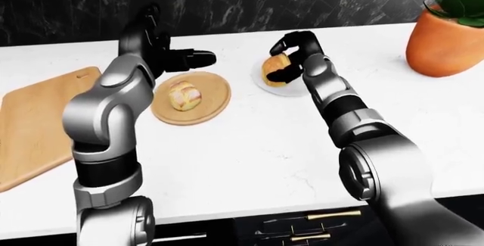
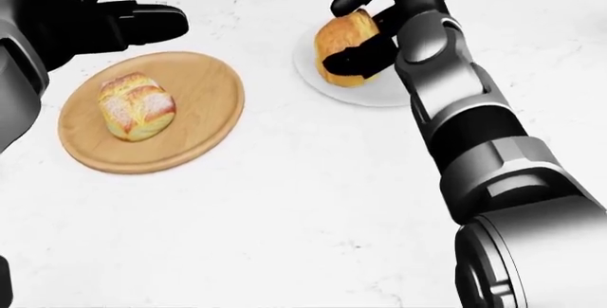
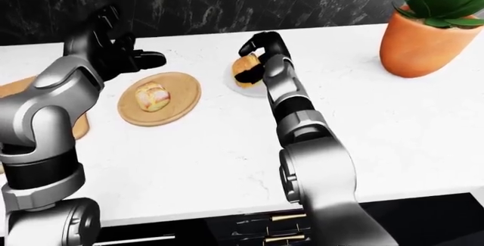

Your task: Place all breads on the cutting board.

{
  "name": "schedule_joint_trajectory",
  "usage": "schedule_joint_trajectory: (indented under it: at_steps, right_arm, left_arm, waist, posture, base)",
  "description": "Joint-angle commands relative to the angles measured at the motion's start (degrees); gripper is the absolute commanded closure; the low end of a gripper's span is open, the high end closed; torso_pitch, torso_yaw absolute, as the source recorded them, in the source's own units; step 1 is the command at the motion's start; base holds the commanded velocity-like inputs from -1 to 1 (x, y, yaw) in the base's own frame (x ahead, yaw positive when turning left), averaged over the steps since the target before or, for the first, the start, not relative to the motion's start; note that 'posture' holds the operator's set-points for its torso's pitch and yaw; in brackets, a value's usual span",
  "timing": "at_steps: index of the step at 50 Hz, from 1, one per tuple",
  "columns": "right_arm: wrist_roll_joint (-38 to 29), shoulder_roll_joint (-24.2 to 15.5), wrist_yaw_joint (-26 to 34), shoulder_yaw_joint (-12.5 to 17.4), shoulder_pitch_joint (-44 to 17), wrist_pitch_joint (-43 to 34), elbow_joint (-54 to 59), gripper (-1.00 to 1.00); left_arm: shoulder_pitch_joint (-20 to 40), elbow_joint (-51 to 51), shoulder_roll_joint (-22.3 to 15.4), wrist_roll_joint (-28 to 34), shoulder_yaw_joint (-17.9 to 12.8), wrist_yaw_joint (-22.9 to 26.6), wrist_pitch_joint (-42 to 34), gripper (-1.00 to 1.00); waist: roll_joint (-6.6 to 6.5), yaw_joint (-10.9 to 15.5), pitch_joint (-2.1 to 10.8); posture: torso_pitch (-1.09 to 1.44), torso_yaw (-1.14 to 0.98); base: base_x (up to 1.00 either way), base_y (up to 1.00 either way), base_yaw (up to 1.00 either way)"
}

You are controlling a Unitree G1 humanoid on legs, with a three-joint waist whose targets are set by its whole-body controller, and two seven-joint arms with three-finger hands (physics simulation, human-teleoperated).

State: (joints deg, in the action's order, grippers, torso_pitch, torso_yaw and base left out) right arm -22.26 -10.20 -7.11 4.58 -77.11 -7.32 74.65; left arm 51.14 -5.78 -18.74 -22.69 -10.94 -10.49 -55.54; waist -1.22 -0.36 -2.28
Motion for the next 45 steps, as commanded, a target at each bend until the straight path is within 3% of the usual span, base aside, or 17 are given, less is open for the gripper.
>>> schedule_joint_trajectory:
  at_steps: [1, 2, 13, 23, 25, 28, 38, 45]
  right_arm:
    - [1.0, -0.8, -1.2, 0.2, -3.4, 1.7, -3.0, 0.85]
    - [1.2, -0.9, -1.4, 0.3, -3.7, 1.7, -3.0, 1.00]
    - [4.3, -2.2, -1.8, 1.0, -6.8, 0.3, -4.0, 1.00]
    - [5.4, -3.6, -1.3, 0.8, -8.8, -1.2, -4.8, 1.00]
    - [5.5, -3.7, -1.3, 0.7, -8.9, -1.2, -4.8, 1.00]
    - [5.6, -3.9, -1.2, 0.7, -9.1, -1.4, -5.0, 1.00]
    - [5.8, -3.9, -1.5, 0.6, -8.3, -1.0, -5.2, 1.00]
    - [6.0, -3.7, -1.8, 0.6, -7.0, -0.5, -5.3, 1.00]
  left_arm:
    - [1.9, -1.7, -0.6, 0.0, -0.6, 0.0, 1.7, -1.00]
    - [2.1, -2.0, -0.6, -0.1, -0.6, -0.2, 1.2, -1.00]
    - [1.3, -3.0, -1.7, 0.2, -0.7, 0.9, 0.4, -1.00]
    - [-2.2, -7.0, -5.3, 2.8, -1.4, 7.1, -3.2, -1.00]
    - [-2.8, -6.7, -6.0, 4.0, -1.1, 8.6, -2.7, -0.33]
    - [-3.5, -7.1, -6.3, 5.3, -1.3, 10.1, -3.2, 0.04]
    - [-7.5, -5.0, -6.2, 13.5, 0.9, 16.1, 2.1, -0.06]
    - [-9.0, -4.7, -4.3, 17.6, 0.1, 18.8, 4.1, -0.14]
  waist:
    - [-0.04, 0.0, 2.02]
    - [-0.05, 0.0, 2.01]
    - [-0.04, 0.0, 1.84]
    - [-0.27, 0.0, 1.68]
    - [-0.29, 0.0, 1.64]
    - [-0.32, 0.0, 1.65]
    - [-0.31, 0.1, 1.73]
    - [-0.10, 0.2, 1.95]
  posture:
    - [0.00, 0.00]
    - [0.00, 0.00]
    - [0.00, 0.00]
    - [0.00, 0.00]
    - [0.00, 0.00]
    - [0.00, 0.00]
    - [0.00, 0.00]
    - [0.00, 0.00]
  base:
    - [0.00, 0.00, 0.00]
    - [0.00, 0.00, 0.00]
    - [0.00, 0.00, 0.00]
    - [0.00, 0.00, 0.00]
    - [0.00, 0.00, 0.00]
    - [0.00, 0.00, 0.00]
    - [0.00, 0.00, 0.00]
    - [0.00, 0.00, 0.00]
